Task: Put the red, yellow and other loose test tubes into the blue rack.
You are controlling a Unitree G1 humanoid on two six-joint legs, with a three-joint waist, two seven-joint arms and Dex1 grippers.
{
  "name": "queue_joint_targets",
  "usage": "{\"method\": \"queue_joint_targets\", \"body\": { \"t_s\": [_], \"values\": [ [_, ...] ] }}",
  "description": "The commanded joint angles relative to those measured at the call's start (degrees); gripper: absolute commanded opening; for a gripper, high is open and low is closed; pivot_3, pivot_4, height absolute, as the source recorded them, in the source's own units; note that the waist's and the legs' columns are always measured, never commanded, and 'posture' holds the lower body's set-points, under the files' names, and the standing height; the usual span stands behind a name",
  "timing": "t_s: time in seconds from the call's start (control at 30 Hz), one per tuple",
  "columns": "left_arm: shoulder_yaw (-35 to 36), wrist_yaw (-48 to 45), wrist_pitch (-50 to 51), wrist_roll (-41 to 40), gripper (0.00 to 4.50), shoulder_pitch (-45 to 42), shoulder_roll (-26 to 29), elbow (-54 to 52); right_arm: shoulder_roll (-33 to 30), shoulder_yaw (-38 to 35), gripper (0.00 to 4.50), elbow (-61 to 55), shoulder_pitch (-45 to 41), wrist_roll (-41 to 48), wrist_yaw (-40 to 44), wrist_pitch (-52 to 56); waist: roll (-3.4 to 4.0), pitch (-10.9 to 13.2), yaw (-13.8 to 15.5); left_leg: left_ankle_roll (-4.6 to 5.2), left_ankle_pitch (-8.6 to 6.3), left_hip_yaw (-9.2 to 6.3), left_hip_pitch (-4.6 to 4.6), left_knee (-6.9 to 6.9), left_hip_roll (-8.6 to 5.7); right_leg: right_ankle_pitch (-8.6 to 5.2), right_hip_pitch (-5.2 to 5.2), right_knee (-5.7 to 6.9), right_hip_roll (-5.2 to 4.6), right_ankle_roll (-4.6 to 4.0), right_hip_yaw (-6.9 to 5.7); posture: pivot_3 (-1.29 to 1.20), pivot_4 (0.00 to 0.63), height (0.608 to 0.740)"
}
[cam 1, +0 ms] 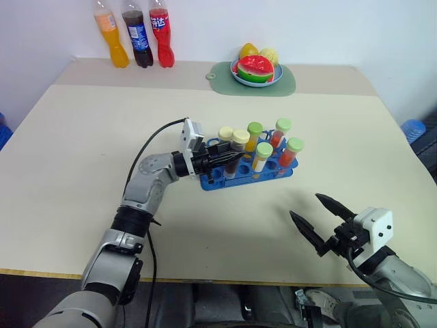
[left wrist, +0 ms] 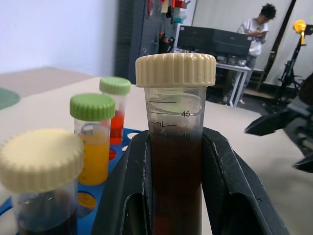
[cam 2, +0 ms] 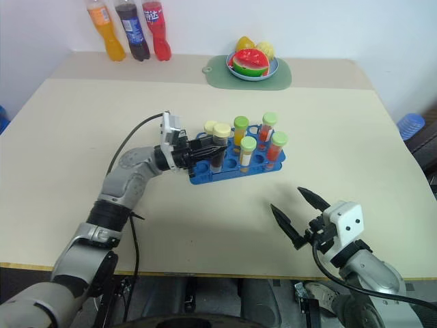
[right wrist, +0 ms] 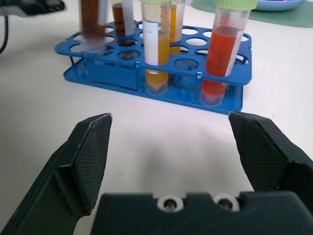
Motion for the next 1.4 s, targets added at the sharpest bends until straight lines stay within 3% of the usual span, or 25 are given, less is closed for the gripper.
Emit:
{"method": "queue_joint_targets", "body": {
  "t_s": [0.03, 0.47, 0.7, 0.93, 1.03, 1.17, 1.4],
  "values": [
    [-0.1, -0.7, -3.9, 3.6, 0.75, -0.9, -0.5, 2.2, 0.4, -1.3, 4.23, -3.2, 0.7, -0.2, -0.6, -1.2, 0.03, 0.0, 0.0, 0.0, 0.0, -0.02, 0.0, 0.0, 0.0, 0.0, 0.0, 0.0, 0.01, 0.0, -0.01, 0.0, 0.15, 0.74],
    [1.5, 2.3, -6.9, 7.9, 0.75, 0.8, -1.4, 1.8, -0.1, -1.2, 4.23, -2.8, -0.1, -0.1, -0.8, -0.8, 0.04, 0.0, 0.0, 0.01, -0.01, -0.04, 0.03, 0.0, 0.01, 0.0, 0.04, 0.01, 0.0, -0.01, -0.02, 0.0, 0.15, 0.74],
    [4.0, 6.0, -1.6, 4.8, 4.28, 3.5, -1.4, -7.6, -0.5, -1.4, 4.23, -1.6, -1.6, -0.2, -0.2, -0.8, 0.04, 0.0, 0.1, 0.02, -0.01, -0.07, 0.02, 0.0, 0.01, 0.0, 0.03, 0.02, 0.0, 0.0, -0.03, 0.0, 0.15, 0.74],
    [7.6, 12.2, 3.2, 6.4, 4.28, 12.8, 6.3, -21.2, -0.6, -2.9, 4.23, 2.7, -5.2, -2.0, -1.6, -1.1, 0.09, -0.1, -0.4, 0.02, -0.01, -0.06, 0.06, -0.01, 0.05, 0.0, 0.04, 0.06, 0.02, 0.0, -0.02, 0.0, 0.15, 0.74],
    [11.0, 11.4, 7.5, 0.2, 4.28, 17.5, 8.5, -26.7, -0.1, -3.3, 4.23, 5.4, -6.2, -3.2, -1.8, -2.4, 0.17, -0.1, -0.4, 0.02, -0.01, -0.04, 0.07, -0.04, 0.08, -0.01, 0.03, 0.06, 0.01, -0.01, -0.02, 0.0, 0.15, 0.74],
    [14.8, 9.7, 9.7, 1.3, 4.28, 25.6, 17.7, -31.9, 1.0, -3.5, 4.23, 7.6, -5.9, -4.0, -2.3, -3.4, 0.19, -0.1, -0.2, 0.01, -0.01, -0.03, 0.07, -0.06, 0.08, -0.01, 0.03, 0.05, -0.01, -0.02, -0.03, 0.0, 0.15, 0.74],
    [19.4, 3.6, 12.2, -2.5, 4.28, 31.6, 26.4, -33.2, 1.2, -4.1, 4.23, 8.3, -4.2, -3.5, -1.4, -4.3, 0.22, -0.1, 0.0, 0.01, -0.02, 0.02, 0.07, -0.05, 0.09, -0.02, 0.02, 0.03, -0.1, -0.05, -0.03, 0.0, 0.15, 0.74]
  ]
}}
